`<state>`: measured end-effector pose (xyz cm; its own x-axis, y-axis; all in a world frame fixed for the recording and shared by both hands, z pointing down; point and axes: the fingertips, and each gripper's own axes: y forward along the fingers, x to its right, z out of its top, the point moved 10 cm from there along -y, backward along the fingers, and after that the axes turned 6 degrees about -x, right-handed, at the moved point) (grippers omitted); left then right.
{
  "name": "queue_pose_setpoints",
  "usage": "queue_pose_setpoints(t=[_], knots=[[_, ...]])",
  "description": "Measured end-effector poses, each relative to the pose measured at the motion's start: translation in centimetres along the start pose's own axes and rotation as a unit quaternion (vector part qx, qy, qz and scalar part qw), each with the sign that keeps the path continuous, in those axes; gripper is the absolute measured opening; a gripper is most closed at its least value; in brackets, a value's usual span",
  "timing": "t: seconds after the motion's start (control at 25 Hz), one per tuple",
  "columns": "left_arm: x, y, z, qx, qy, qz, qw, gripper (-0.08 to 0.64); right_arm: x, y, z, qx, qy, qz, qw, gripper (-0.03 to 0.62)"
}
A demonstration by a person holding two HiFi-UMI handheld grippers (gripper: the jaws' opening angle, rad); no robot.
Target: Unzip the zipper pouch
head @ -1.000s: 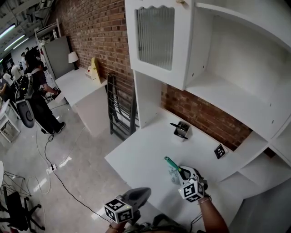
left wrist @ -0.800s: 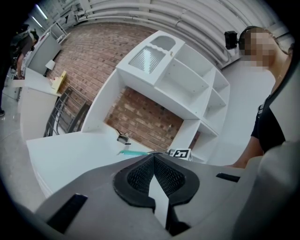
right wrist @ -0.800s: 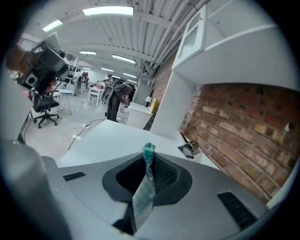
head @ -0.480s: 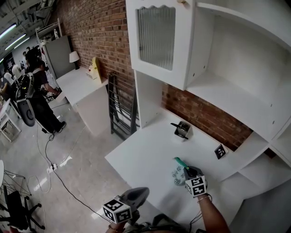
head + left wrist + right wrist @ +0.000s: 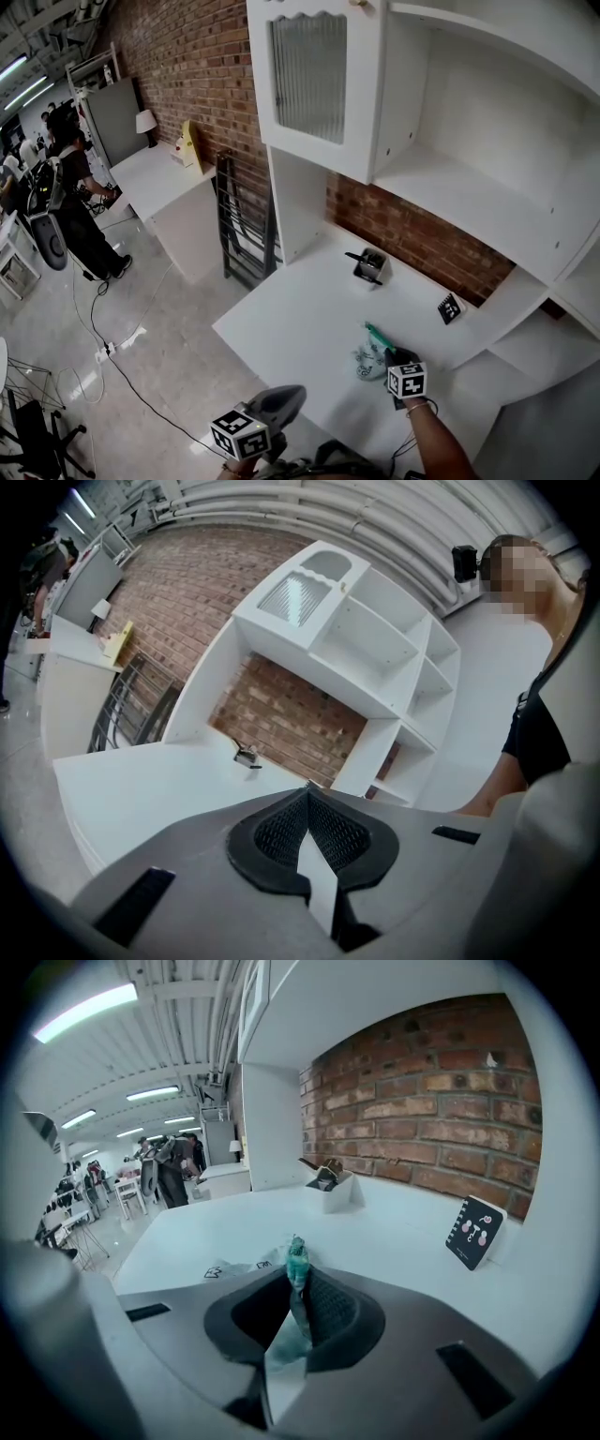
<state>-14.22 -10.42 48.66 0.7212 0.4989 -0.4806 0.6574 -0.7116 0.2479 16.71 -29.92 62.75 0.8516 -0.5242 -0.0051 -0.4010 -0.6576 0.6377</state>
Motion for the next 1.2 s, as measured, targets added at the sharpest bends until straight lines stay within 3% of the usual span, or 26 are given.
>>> queue_pose_setpoints(t=[0.52,0.88,1.2], knots=[[-0.3,-0.1,-0.4,-0.012,-0.003,-0.011,0.9999,0.002,1.8,-1.8,-1.7,-0.009,0.058,-0.022,0.998,0.101],[-0.4,1.0,-0.9,-0.027,-0.001,-0.036,0.999,0.002,2.2,-5.1,-3.2,0.007,0.094,-0.036,0.995,0.104],[-0.1,3.0,-1.0,-0.044,0.009,-0.057,0.9974,0.002,1.1,-9.5,-3.1,0.05,0.124,0.009,0.991,0.103]])
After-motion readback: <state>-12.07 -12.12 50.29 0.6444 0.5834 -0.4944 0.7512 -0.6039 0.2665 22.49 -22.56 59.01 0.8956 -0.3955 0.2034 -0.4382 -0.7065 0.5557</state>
